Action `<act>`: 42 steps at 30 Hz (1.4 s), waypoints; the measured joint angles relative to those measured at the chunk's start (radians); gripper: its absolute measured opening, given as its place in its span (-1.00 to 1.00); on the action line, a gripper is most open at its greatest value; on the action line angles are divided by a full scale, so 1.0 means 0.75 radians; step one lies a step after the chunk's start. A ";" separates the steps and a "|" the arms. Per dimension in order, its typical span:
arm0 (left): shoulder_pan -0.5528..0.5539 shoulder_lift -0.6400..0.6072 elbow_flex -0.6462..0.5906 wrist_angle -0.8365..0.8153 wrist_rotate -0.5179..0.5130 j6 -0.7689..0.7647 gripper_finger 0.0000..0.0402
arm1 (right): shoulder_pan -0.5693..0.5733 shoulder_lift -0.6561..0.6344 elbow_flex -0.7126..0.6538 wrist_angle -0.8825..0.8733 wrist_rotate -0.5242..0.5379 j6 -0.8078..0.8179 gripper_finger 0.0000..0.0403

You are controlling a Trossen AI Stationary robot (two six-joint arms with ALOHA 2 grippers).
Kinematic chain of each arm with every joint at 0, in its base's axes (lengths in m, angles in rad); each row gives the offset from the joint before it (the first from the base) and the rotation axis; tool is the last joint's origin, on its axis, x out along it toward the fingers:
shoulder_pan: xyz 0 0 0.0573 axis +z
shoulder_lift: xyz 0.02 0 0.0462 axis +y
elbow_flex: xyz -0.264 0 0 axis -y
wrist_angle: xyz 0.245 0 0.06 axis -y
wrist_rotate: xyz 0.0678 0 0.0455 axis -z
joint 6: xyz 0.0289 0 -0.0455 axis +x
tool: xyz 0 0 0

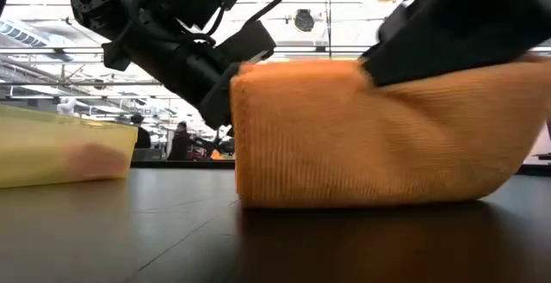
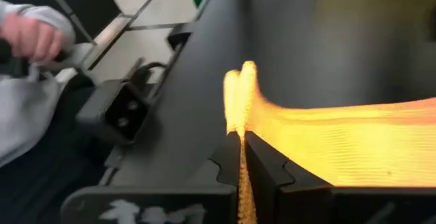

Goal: Fold microfiber towels
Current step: Fold the orange microfiber towel

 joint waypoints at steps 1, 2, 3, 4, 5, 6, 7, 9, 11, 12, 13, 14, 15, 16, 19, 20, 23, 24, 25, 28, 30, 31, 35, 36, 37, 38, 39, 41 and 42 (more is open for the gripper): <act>-0.006 0.000 0.000 -0.008 0.000 -0.001 -0.54 | -0.013 0.000 0.000 0.000 0.000 0.000 -0.98; -0.012 0.000 0.000 -0.015 0.000 -0.001 -0.54 | -0.025 -0.003 0.000 0.000 0.000 0.001 -0.98; -0.018 0.000 0.000 -0.025 0.000 -0.001 -0.54 | -0.037 -0.011 0.000 -0.004 0.000 0.001 -0.98; -0.023 0.000 0.000 -0.040 0.000 -0.001 -0.54 | -0.049 -0.024 -0.001 -0.010 0.001 0.001 -0.98; -0.028 0.000 0.000 -0.060 0.000 -0.001 -0.54 | -0.057 -0.043 -0.001 -0.024 0.001 0.001 -0.98; -0.031 0.000 -0.004 -0.072 0.001 -0.001 -0.54 | -0.065 -0.066 -0.001 -0.046 0.001 0.001 -0.98; -0.033 0.000 -0.010 -0.080 0.001 -0.001 -0.54 | -0.075 -0.095 -0.001 -0.071 0.002 0.000 -0.98; -0.037 0.000 -0.027 -0.079 0.001 -0.002 -0.54 | -0.094 -0.152 -0.001 -0.130 0.010 -0.004 -0.98; -0.037 0.000 -0.043 -0.072 0.001 -0.003 -0.54 | -0.119 -0.204 -0.001 -0.211 0.041 -0.006 -0.98; -0.037 0.000 -0.049 -0.067 0.001 -0.007 -0.54 | -0.137 -0.218 -0.001 -0.243 0.051 -0.006 -0.98; -0.037 0.000 -0.056 -0.055 0.000 -0.009 -0.54 | -0.156 -0.227 -0.001 -0.272 0.057 -0.006 -0.98; -0.037 0.000 -0.067 -0.028 0.001 -0.009 -0.54 | -0.175 -0.228 -0.001 -0.295 0.062 -0.006 -0.98; -0.037 0.000 -0.079 0.003 0.003 -0.007 -0.54 | -0.196 -0.228 -0.001 -0.308 0.062 -0.005 -0.98; -0.037 0.000 -0.089 0.036 0.019 0.002 -0.54 | -0.218 -0.227 -0.001 -0.322 0.062 -0.003 -0.98; -0.037 0.000 -0.102 0.077 0.046 0.018 -0.54 | -0.277 -0.228 -0.002 -0.394 0.075 0.000 -0.98; -0.037 0.000 -0.102 0.077 0.046 0.019 -0.54 | -0.296 -0.228 -0.008 -0.401 0.075 -0.001 -0.98; -0.037 0.001 -0.102 0.073 0.046 0.021 -0.54 | -0.344 -0.227 -0.030 -0.382 0.074 0.000 -0.98; -0.037 0.009 -0.102 0.079 0.046 0.024 -0.54 | -0.356 -0.228 -0.042 -0.372 0.074 0.001 -0.98; -0.037 0.019 -0.102 0.093 0.046 0.027 -0.54 | -0.366 -0.228 -0.059 -0.362 0.074 0.004 -0.98; -0.037 0.026 -0.104 0.091 0.040 0.054 -0.54 | -0.388 -0.227 -0.126 -0.279 0.038 0.021 -0.98; -0.038 0.006 -0.101 0.080 0.027 0.051 -0.54 | -0.391 -0.227 -0.175 -0.181 0.002 0.032 -0.98; -0.041 -0.021 -0.102 0.047 0.014 0.049 -0.54 | -0.391 -0.228 -0.196 -0.138 0.000 0.035 -0.98; -0.044 -0.129 -0.099 -0.082 -0.039 0.009 -0.54 | -0.387 -0.227 -0.246 -0.045 -0.025 0.041 -0.98; -0.044 -0.145 -0.100 -0.129 -0.041 -0.010 -0.54 | -0.386 -0.227 -0.247 -0.024 -0.037 0.041 -0.98; -0.044 -0.149 -0.099 -0.159 -0.040 -0.031 -0.54 | -0.385 -0.228 -0.246 -0.010 -0.046 0.041 -0.98; -0.044 -0.149 -0.099 -0.201 -0.040 -0.045 -0.54 | -0.384 -0.228 -0.247 0.002 -0.061 0.041 -0.98; -0.044 -0.149 -0.100 -0.244 -0.040 -0.056 -0.54 | -0.384 -0.227 -0.247 0.021 -0.067 0.039 -0.98; -0.044 -0.120 -0.101 -0.243 -0.035 -0.079 -0.54 | -0.383 -0.227 -0.247 0.056 -0.069 0.034 -0.98; -0.044 -0.087 -0.096 -0.214 -0.022 -0.091 -0.54 | -0.383 -0.227 -0.247 0.067 -0.068 0.031 -0.98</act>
